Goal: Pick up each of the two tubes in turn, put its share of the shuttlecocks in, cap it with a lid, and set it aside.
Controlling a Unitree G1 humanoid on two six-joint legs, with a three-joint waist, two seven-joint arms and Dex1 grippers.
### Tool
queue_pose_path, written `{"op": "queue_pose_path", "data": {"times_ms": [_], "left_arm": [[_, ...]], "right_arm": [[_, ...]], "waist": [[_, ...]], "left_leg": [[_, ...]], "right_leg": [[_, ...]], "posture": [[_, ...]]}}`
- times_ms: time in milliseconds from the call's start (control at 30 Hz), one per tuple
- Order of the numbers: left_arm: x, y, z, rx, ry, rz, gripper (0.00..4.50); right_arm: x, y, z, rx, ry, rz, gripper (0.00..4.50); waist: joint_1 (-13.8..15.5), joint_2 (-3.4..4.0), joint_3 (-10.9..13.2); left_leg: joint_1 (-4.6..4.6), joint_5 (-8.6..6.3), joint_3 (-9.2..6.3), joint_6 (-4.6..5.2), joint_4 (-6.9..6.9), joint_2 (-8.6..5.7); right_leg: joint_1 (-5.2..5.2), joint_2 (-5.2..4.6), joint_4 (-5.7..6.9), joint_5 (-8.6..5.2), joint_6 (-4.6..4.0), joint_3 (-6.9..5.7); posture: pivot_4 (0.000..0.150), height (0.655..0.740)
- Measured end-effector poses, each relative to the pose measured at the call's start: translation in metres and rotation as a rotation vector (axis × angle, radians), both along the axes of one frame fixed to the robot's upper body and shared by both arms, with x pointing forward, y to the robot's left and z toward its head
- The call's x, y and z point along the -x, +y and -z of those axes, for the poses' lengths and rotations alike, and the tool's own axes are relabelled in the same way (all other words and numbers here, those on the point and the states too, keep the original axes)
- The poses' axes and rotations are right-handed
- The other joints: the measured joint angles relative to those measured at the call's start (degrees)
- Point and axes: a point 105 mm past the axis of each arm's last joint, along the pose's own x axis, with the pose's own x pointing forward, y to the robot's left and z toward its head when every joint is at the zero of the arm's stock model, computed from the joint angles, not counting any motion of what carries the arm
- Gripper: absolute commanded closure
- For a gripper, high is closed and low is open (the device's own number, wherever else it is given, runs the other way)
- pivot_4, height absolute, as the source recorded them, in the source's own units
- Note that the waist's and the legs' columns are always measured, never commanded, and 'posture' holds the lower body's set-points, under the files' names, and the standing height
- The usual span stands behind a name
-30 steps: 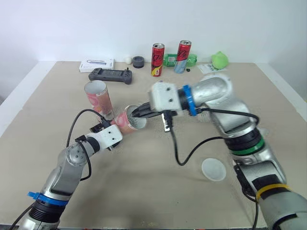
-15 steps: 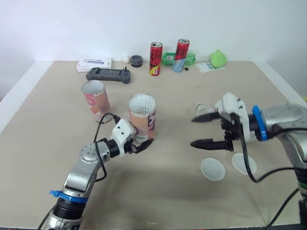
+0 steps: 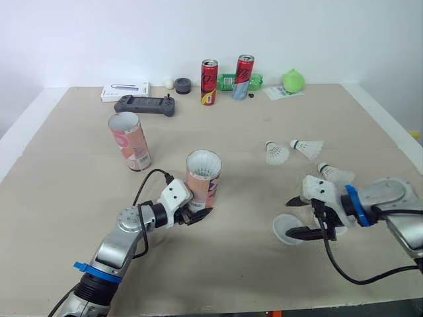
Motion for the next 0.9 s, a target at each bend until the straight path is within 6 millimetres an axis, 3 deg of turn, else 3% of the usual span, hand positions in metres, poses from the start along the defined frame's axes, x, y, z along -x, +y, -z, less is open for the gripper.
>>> {"op": "queue_pose_path", "data": {"times_ms": [133,200,333,400,500,600,667,733,800,900], "left_arm": [[0.000,0.000,0.001,0.001,-0.001,-0.004,0.94],[0.000,0.000,0.001,0.001,-0.002,-0.004,0.94],[-0.001,0.000,0.001,0.008,-0.008,-0.014,0.94],[-0.002,0.000,0.001,0.009,-0.009,-0.017,0.94],[-0.003,0.000,0.001,0.009,-0.011,-0.020,0.94],[-0.006,0.001,0.001,0.006,-0.011,-0.023,0.94],[-0.007,0.001,0.001,0.006,-0.015,-0.025,0.94],[-0.010,0.001,0.000,0.007,-0.017,-0.031,0.94],[-0.011,-0.001,0.000,0.008,-0.020,-0.026,0.94],[-0.010,-0.003,0.000,0.012,-0.023,-0.022,0.94]], "right_arm": [[-0.003,0.000,0.001,0.013,-0.016,-0.015,1.22],[-0.004,-0.001,0.001,0.014,-0.019,-0.016,2.23],[-0.002,0.001,0.002,0.002,-0.006,-0.026,3.48],[-0.002,0.004,0.001,-0.011,-0.006,-0.033,4.45],[-0.008,0.011,-0.007,-0.027,-0.039,-0.049,4.45],[-0.022,0.032,-0.043,-0.086,-0.144,-0.101,4.45],[-0.033,0.052,-0.077,-0.149,-0.238,-0.149,4.45],[-0.039,0.094,-0.144,-0.313,-0.410,-0.260,4.45],[-0.034,0.123,-0.185,-0.415,-0.513,-0.347,4.45],[-0.029,0.151,-0.205,-0.474,-0.562,-0.421,4.45]], "waist": [[0.0,-0.03,0.0],[0.0,-0.04,0.0],[0.0,-0.03,0.0],[0.0,-0.03,0.0],[0.0,0.00,0.0],[-0.1,0.07,0.0],[-0.2,0.12,0.1],[-0.3,0.19,0.1],[-0.2,0.19,0.1],[0.2,-0.04,0.0]], "left_leg": [[0.13,0.00,-0.01,0.00,0.00,0.00],[0.12,0.00,-0.02,0.00,0.00,0.00],[0.12,0.00,-0.03,0.00,0.00,0.00],[0.14,0.00,-0.02,-0.01,0.00,0.00],[0.18,0.01,-0.01,-0.02,0.02,-0.03],[0.24,0.07,-0.02,0.00,0.03,-0.07],[0.25,0.09,-0.03,0.00,0.04,-0.08],[0.26,0.12,-0.09,0.02,0.02,-0.07],[0.25,0.13,-0.14,0.03,-0.01,0.00],[0.21,0.11,-0.20,0.01,-0.08,0.07]], "right_leg": [[0.12,0.01,0.00,0.02,-0.01,0.01],[0.13,0.01,0.00,0.01,-0.02,0.01],[0.15,0.02,0.00,0.01,-0.01,0.01],[0.16,0.02,0.00,0.02,-0.01,0.01],[0.13,0.02,0.00,0.12,-0.02,0.08],[0.10,0.03,0.00,0.25,-0.03,0.15],[0.03,0.04,0.00,0.34,-0.04,0.18],[-0.03,0.14,0.01,0.49,-0.09,0.25],[-0.05,0.25,0.00,0.48,-0.14,0.25],[-0.11,0.28,-0.03,0.24,-0.14,0.16]], "posture": [[0.150,0.7400],[0.150,0.7400],[0.150,0.7400],[0.150,0.7400],[0.150,0.7400],[0.150,0.7400],[0.150,0.7400],[0.150,0.7400],[0.150,0.7400],[0.150,0.7400]]}}
